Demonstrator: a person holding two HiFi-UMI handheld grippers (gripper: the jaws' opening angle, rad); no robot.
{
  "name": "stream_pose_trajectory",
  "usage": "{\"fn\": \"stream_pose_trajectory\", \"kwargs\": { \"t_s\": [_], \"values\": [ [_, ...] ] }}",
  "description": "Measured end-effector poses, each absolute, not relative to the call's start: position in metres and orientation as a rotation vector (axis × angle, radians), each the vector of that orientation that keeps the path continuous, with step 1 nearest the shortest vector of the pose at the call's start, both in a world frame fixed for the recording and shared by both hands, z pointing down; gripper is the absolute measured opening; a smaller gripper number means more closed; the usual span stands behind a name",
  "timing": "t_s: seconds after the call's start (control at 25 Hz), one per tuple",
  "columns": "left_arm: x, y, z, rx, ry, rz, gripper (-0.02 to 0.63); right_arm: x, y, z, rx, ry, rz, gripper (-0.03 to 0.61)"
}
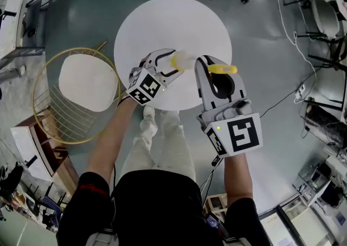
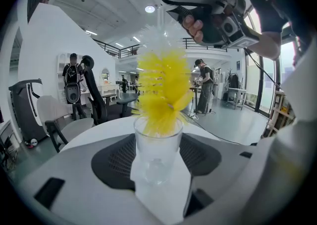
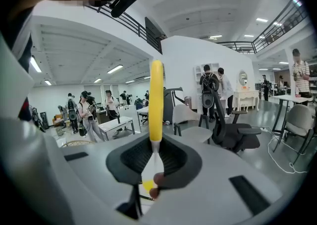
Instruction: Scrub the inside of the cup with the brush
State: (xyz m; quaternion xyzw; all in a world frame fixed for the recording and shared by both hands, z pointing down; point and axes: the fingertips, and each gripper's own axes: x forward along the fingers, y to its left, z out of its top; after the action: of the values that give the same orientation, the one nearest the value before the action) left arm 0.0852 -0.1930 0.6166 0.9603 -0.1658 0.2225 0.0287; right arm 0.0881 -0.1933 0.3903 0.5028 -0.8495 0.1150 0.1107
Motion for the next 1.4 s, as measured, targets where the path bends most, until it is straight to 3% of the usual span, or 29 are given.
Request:
{"fn": "stream_pose_trajectory", "kwargs": {
  "t_s": [1.4],
  "values": [
    [0.085,-0.193,0.616,2.959,-0.511,0.672,0.288,0.074,-0.195,0.498,1.393,-2.356,0.454,0.049]
  ]
}}
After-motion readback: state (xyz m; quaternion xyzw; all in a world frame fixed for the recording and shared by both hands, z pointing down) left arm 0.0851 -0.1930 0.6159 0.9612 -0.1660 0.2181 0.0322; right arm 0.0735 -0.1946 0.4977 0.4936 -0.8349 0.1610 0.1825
